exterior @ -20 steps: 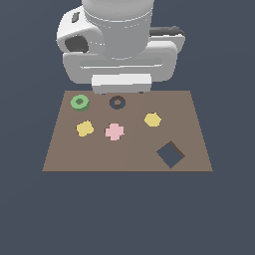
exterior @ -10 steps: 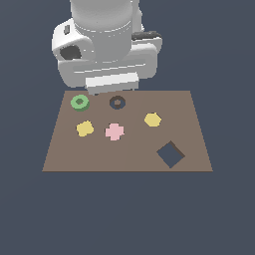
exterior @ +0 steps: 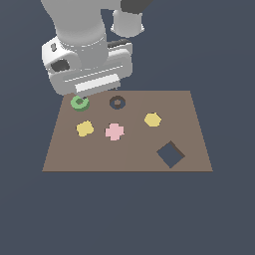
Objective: Insert a designated object into the corresponding slot on a board.
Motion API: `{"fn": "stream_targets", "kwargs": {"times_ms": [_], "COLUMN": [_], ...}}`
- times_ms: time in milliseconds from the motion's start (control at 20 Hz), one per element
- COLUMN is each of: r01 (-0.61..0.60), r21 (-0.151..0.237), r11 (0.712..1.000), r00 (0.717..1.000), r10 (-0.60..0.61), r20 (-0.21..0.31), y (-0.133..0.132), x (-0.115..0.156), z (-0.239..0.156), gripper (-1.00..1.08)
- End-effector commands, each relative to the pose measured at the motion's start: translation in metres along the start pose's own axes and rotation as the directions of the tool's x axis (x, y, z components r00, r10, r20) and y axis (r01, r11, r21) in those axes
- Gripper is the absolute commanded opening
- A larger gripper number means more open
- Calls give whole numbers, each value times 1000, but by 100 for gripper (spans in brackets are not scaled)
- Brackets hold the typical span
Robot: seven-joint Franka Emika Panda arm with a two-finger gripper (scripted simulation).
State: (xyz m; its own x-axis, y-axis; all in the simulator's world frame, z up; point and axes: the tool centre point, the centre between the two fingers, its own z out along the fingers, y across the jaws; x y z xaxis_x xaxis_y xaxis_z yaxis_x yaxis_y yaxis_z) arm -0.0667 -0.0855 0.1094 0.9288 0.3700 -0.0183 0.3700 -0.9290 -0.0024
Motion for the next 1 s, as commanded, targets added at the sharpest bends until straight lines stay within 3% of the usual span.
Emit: {"fn": "stream_targets", "kwargs": {"times_ms": [0,450,950], "r01": [58,214,303], "r21": [-1,-5,-8], "r11": [998,977,953], "r00": [998,977,953], "r10": [-58,-214,-303], "r20": [-3,-12,-16], "y": [11,45,68], "x": [-11,-34,-44], "z": [11,41,58], "gripper": [100,100,100]}}
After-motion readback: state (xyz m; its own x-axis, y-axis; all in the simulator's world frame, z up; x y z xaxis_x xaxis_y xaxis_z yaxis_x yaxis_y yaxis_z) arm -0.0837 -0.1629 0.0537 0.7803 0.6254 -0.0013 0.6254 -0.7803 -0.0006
